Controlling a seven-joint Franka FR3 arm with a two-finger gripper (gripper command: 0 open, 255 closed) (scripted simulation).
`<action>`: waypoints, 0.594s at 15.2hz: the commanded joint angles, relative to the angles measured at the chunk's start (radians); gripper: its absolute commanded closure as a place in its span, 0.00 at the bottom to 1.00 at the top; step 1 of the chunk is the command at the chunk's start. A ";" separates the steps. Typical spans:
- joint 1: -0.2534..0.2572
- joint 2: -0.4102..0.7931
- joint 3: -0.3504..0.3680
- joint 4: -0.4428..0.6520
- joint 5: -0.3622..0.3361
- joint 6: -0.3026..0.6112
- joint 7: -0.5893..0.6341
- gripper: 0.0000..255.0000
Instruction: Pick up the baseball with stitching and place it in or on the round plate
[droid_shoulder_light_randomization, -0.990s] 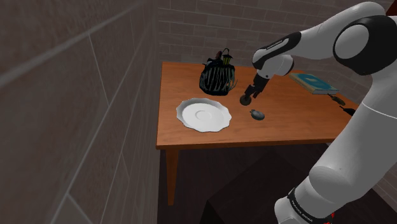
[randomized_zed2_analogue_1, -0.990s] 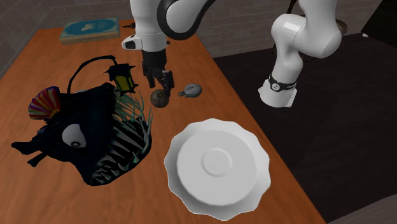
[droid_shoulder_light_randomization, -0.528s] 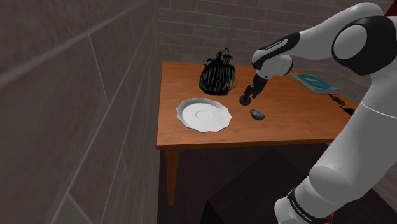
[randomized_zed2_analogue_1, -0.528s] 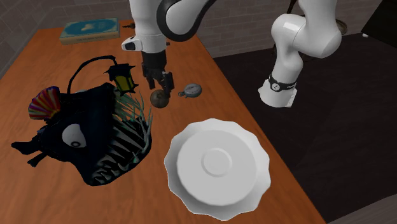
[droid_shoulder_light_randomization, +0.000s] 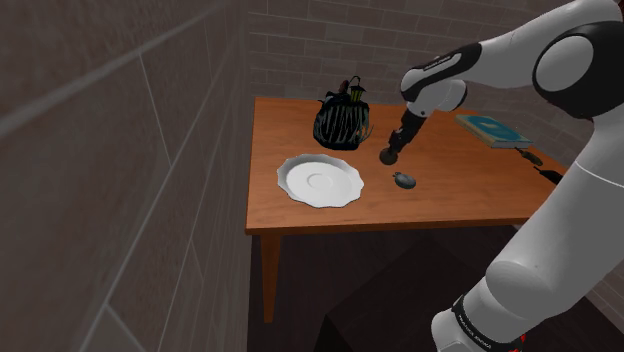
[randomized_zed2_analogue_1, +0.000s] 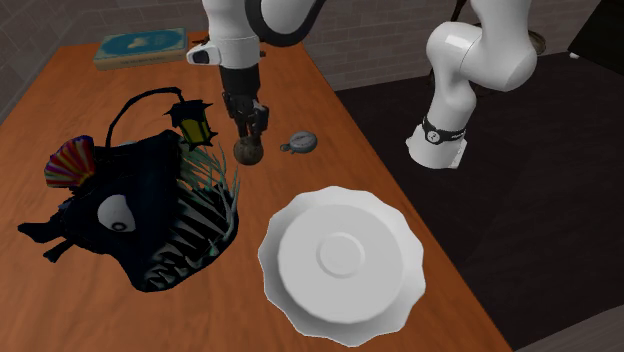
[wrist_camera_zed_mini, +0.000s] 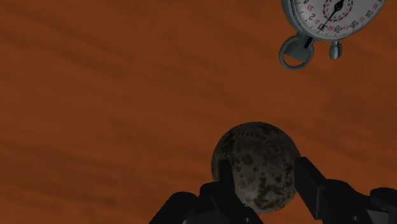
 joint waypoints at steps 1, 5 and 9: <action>-0.002 -0.007 -0.005 0.007 -0.014 -0.025 0.010 1.00; -0.001 -0.033 -0.007 0.033 -0.033 -0.073 0.028 1.00; 0.019 0.077 0.011 0.182 -0.128 -0.226 0.027 0.00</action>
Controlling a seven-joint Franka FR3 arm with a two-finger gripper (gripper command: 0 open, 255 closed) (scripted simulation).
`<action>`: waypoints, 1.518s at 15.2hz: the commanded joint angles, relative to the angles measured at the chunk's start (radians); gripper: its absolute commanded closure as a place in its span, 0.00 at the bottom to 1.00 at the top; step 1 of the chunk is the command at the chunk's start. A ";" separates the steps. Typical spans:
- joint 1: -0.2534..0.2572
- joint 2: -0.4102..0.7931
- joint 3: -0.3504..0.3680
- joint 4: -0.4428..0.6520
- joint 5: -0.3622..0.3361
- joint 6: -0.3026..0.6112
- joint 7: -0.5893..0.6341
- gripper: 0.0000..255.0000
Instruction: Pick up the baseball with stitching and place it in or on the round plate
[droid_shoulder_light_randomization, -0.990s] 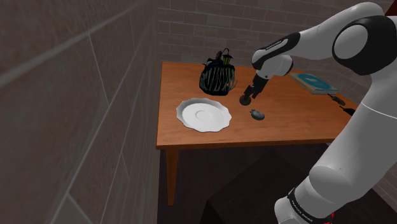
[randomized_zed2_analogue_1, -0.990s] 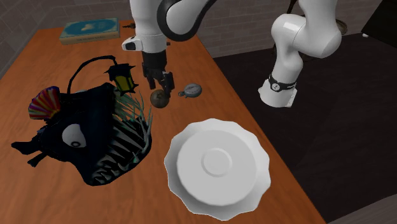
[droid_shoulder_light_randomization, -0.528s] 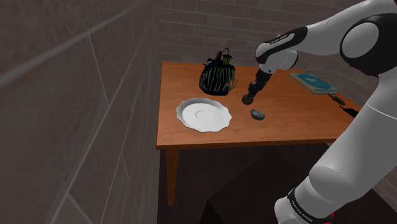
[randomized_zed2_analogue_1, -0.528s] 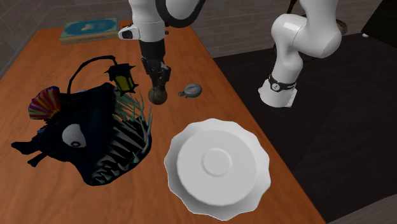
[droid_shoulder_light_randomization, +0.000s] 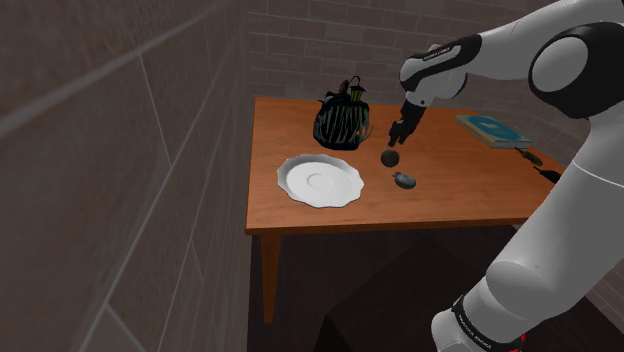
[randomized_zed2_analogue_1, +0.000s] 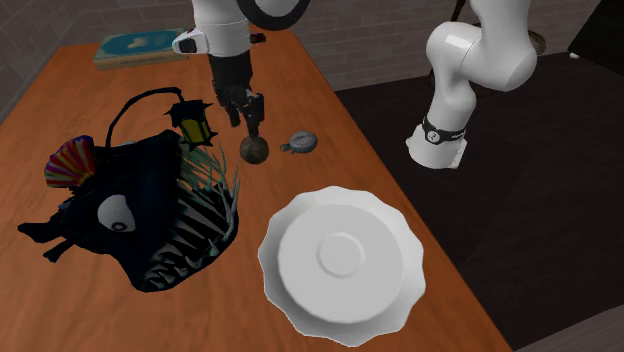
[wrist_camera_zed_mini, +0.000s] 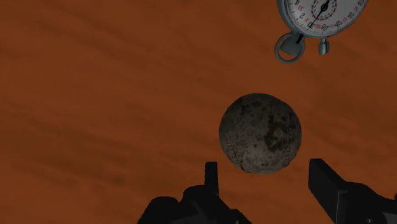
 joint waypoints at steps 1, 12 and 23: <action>0.032 0.174 0.030 0.220 -0.144 -0.245 -0.021 0.00; 0.050 0.255 0.037 0.215 -0.195 -0.236 -0.043 0.00; 0.050 0.254 0.037 0.215 -0.195 -0.236 -0.043 1.00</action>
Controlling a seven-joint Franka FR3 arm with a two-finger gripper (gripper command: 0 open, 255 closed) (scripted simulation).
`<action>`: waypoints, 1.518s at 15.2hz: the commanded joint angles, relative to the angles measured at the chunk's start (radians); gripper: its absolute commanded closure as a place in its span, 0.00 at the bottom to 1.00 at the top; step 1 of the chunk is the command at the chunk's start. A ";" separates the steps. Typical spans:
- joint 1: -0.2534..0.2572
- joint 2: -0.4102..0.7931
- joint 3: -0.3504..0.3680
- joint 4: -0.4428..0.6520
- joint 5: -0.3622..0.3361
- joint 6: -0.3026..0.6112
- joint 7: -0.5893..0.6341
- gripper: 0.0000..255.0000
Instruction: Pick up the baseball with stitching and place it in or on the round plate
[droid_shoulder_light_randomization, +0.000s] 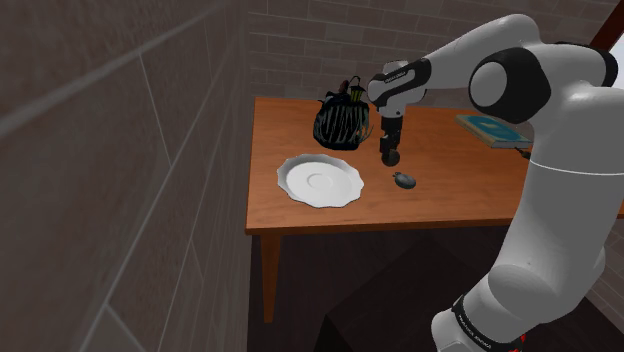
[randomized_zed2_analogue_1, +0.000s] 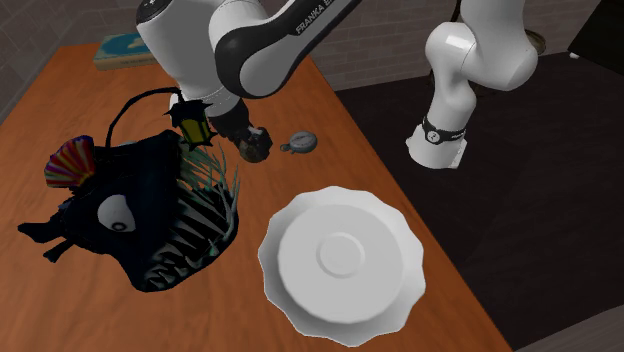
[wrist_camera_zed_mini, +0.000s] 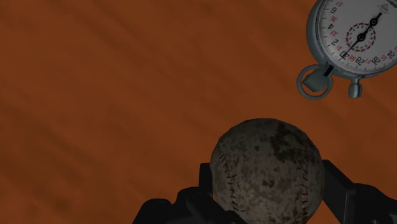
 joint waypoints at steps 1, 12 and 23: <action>0.000 0.001 0.000 0.000 0.000 0.000 0.000 1.00; 0.004 -0.041 -0.006 0.052 -0.012 -0.092 -0.002 1.00; 0.006 -0.076 -0.010 0.142 -0.023 -0.216 -0.007 1.00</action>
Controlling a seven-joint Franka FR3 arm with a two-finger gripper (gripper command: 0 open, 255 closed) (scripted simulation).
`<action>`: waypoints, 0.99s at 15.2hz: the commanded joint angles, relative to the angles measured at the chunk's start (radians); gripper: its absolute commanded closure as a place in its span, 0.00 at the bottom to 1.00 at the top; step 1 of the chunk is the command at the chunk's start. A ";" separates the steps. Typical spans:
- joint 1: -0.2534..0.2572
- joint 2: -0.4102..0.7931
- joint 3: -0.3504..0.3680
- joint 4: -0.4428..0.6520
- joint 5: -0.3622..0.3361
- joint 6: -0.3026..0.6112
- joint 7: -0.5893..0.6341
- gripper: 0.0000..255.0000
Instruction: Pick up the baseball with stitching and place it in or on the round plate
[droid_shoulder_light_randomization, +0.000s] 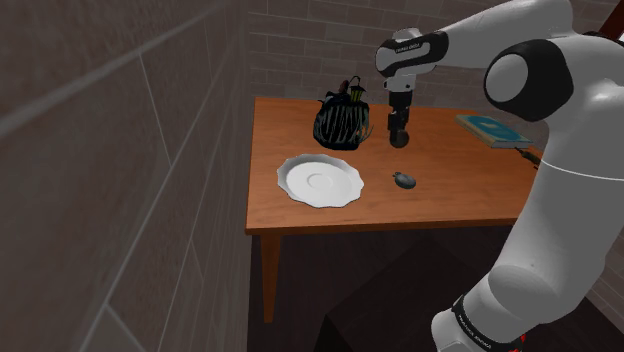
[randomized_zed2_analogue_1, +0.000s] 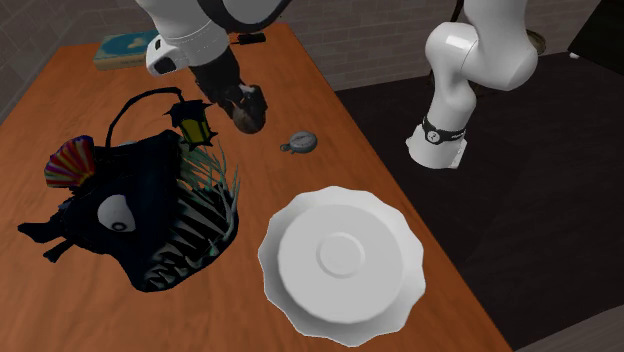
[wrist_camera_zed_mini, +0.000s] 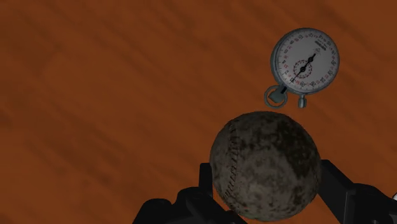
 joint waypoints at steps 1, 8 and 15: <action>0.016 -0.012 0.008 -0.007 0.000 -0.007 0.022 1.00; 0.116 -0.070 0.067 -0.072 0.010 -0.011 0.178 1.00; 0.209 -0.083 0.132 -0.077 0.036 -0.025 0.329 1.00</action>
